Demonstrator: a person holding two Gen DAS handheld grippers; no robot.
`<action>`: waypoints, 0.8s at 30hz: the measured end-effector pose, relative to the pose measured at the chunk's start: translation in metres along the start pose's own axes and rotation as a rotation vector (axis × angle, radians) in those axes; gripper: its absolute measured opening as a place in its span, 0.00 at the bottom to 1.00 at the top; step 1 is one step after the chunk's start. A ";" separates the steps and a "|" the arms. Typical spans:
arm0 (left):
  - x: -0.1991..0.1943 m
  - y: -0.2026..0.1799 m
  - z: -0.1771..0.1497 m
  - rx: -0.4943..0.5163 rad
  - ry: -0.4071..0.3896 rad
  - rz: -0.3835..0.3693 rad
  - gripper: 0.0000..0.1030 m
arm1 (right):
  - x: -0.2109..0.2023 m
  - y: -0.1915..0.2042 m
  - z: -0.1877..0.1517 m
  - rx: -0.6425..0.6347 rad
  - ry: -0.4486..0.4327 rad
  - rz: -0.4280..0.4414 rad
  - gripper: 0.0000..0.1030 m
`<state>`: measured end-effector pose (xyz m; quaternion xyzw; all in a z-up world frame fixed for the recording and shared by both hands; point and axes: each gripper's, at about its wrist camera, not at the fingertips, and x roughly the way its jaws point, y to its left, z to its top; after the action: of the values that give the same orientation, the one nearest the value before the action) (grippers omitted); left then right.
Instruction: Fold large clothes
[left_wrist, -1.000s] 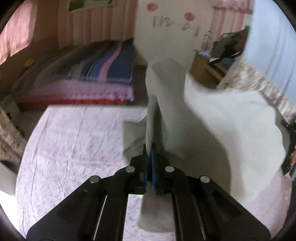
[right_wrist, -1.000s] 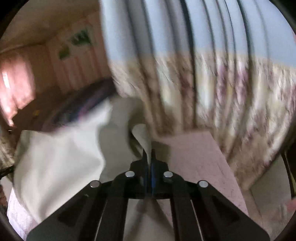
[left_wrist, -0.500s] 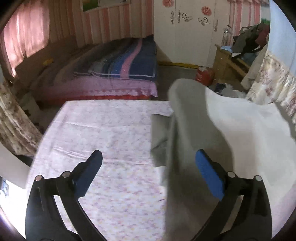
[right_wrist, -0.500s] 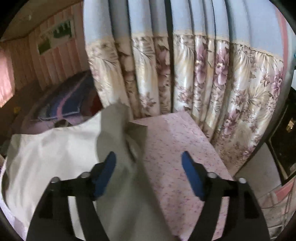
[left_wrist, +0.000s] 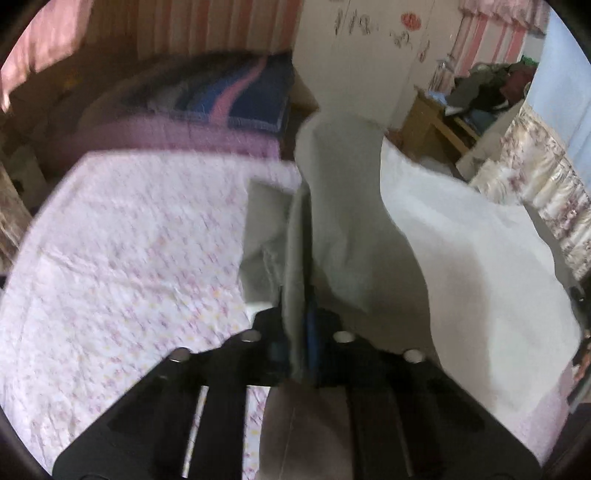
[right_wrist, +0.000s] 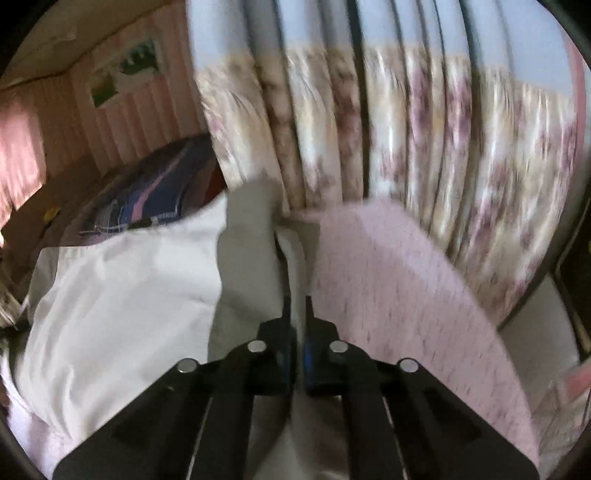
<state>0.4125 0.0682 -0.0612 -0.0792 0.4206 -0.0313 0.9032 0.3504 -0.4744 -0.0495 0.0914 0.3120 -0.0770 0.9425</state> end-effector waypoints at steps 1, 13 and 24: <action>-0.010 0.000 0.001 -0.007 -0.053 -0.018 0.04 | -0.005 0.004 0.001 -0.018 -0.038 -0.016 0.04; 0.036 0.015 -0.003 0.001 -0.003 0.042 0.18 | 0.053 -0.008 -0.018 0.003 0.076 -0.146 0.04; 0.051 0.001 -0.011 0.085 0.011 0.154 0.25 | 0.073 -0.027 -0.025 0.094 0.203 -0.115 0.06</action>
<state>0.4373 0.0619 -0.1069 -0.0078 0.4287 0.0201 0.9032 0.3886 -0.5011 -0.1164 0.1249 0.4065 -0.1361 0.8948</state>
